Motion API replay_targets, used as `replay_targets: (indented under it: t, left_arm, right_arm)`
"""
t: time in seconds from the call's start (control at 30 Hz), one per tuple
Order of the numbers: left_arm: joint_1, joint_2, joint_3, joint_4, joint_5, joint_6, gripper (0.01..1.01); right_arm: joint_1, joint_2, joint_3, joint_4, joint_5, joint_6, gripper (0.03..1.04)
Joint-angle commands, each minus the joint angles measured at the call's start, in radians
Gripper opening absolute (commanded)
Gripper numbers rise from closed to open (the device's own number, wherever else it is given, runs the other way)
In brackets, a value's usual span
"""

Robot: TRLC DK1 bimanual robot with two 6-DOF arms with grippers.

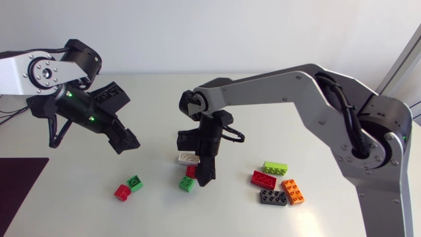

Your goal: Sort duplo bricks by size, large to the right and small to the left

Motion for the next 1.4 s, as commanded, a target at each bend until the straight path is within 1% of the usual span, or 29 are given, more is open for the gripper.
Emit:
replay_targets:
  t: [0.0,0.27,0.33,0.37,0.4,0.43,0.5,0.63,0.73,0.8,0.87,1.07,1.13,1.27,1.3,1.33,1.37]
  left_arm:
    - [0.008,-0.001,-0.025,0.004,0.008,0.0,0.975]
    - [0.008,0.004,-0.035,0.013,0.011,-0.005,0.975]
    - [0.008,0.004,-0.035,0.013,0.011,-0.005,0.975]
    - [0.008,0.002,-0.035,0.013,0.011,-0.005,0.975]
    - [0.008,0.002,-0.033,0.013,0.011,-0.005,0.975]
    - [0.006,0.001,-0.033,0.013,0.011,-0.005,0.975]
    - [0.005,-0.002,-0.035,0.013,0.011,-0.005,0.975]
    - [0.006,-0.004,-0.038,0.013,0.011,-0.005,0.975]
    - [0.003,-0.004,-0.038,0.014,0.011,-0.005,0.975]
    - [0.002,-0.004,-0.038,0.016,0.011,-0.005,0.975]
    - [0.002,-0.002,-0.036,0.016,0.011,-0.005,0.975]
    - [0.0,-0.002,-0.038,0.014,0.011,-0.005,0.975]
    - [0.0,-0.004,-0.038,0.014,0.011,-0.005,0.975]
    - [0.0,-0.004,-0.036,0.016,0.011,-0.005,0.975]
    - [-0.001,-0.004,-0.035,0.016,0.011,-0.005,0.975]
    - [-0.005,-0.004,-0.035,0.016,0.011,-0.005,0.975]
    - [-0.008,-0.004,-0.033,0.014,0.011,-0.005,0.975]
  right_arm:
    - [-0.007,0.037,-0.001,-0.013,-0.003,0.002,0.91]
    - [-0.01,0.045,-0.013,-0.022,-0.003,0.018,0.9]
    - [-0.01,0.045,-0.013,-0.028,-0.008,0.022,0.88]
    - [-0.009,0.045,-0.007,-0.03,-0.023,0.022,0.79]
    - [-0.01,0.045,0.001,-0.025,-0.037,0.031,0.68]
    - [-0.015,0.043,0.012,-0.025,-0.063,0.034,0.59]
    - [-0.024,0.043,0.023,-0.03,-0.097,0.035,0.47]
    - [-0.03,0.043,0.013,-0.027,-0.12,0.035,0.35]
    - [-0.036,0.045,0.01,-0.014,-0.122,0.041,0.33]
    - [-0.039,0.043,0.01,-0.013,-0.123,0.041,0.27]
    - [-0.046,0.039,0.01,-0.01,-0.125,0.041,0.23]
    - [-0.072,0.031,-0.001,-0.008,-0.125,0.035,0.23]
    - [-0.092,0.025,-0.002,-0.008,-0.126,0.032,0.17]
    - [-0.116,0.005,-0.02,-0.008,-0.135,0.025,0.16]
    - [-0.116,0.002,-0.024,-0.008,-0.135,0.023,0.15]
    - [-0.118,0.0,-0.024,-0.007,-0.137,0.025,0.12]
    - [-0.119,-0.004,-0.024,-0.007,-0.138,0.025,0.12]
